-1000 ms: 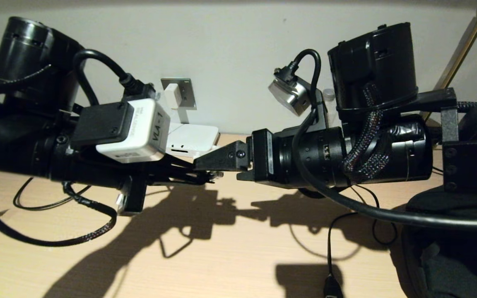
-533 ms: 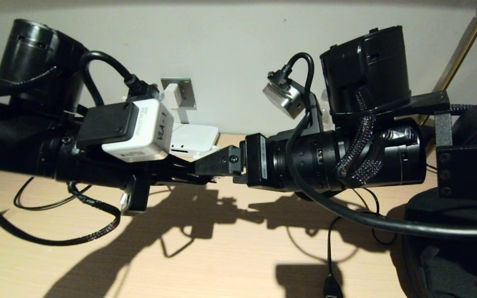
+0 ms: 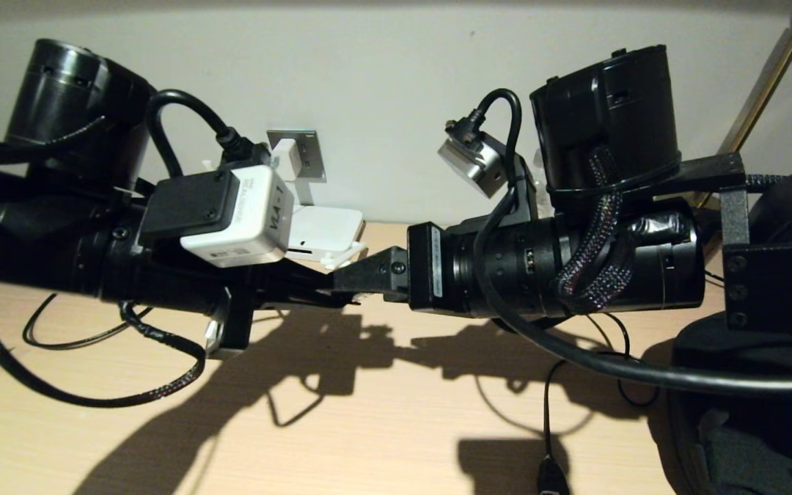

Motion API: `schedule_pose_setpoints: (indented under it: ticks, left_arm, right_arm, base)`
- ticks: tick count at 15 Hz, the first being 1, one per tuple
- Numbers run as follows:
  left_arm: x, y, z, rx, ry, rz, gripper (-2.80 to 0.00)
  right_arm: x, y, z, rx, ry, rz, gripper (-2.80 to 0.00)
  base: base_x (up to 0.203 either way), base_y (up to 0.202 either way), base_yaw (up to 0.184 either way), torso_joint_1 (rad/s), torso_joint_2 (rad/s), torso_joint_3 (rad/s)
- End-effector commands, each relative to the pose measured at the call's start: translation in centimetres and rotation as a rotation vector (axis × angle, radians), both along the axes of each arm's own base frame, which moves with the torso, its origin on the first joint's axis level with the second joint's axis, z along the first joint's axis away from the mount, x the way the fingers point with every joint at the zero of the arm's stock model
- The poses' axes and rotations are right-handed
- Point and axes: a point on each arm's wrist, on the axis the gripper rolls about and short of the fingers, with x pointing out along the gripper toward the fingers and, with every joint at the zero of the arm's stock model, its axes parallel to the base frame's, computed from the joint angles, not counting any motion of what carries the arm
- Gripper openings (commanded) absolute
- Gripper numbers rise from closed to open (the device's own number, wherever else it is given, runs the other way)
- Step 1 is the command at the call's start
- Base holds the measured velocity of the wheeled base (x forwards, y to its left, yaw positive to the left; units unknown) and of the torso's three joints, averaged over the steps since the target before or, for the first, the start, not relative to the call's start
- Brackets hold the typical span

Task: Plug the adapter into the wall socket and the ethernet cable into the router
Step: Hand it to the other hand

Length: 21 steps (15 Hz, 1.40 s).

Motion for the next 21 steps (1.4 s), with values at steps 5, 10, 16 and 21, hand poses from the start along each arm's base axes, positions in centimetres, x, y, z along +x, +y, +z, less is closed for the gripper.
schedule_pose_setpoints:
  ticks: [5,10,16,21]
  left_arm:
    - [0.56,-0.32,-0.27,-0.003,0.000,-0.002,-2.80]
    - [0.64,-0.36,-0.48,-0.009,0.036,0.013,-2.80]
    - [0.12,-0.07,-0.43,-0.010,0.059,0.025,-1.91]
    - [0.09,-0.05,-0.05,-0.019,0.031,0.021,0.00]
  right_arm:
    - [-0.05,-0.01,-0.06,0.001,0.007,0.006,-2.80]
    - [-0.07,-0.05,-0.10,-0.001,0.007,0.005,-2.80]
    - [-0.05,-0.03,-0.22,-0.004,0.009,0.003,-2.80]
    - [-0.10,-0.08,0.13,0.013,0.021,-0.003,-2.80]
  base:
    - [0.000,0.000,0.000,0.000,0.00,0.000]
    - [0.000,0.000,0.000,0.000,0.00,0.000]
    - [0.000,0.000,0.000,0.000,0.00,0.000]
    - [0.000,0.000,0.000,0.000,0.00,0.000]
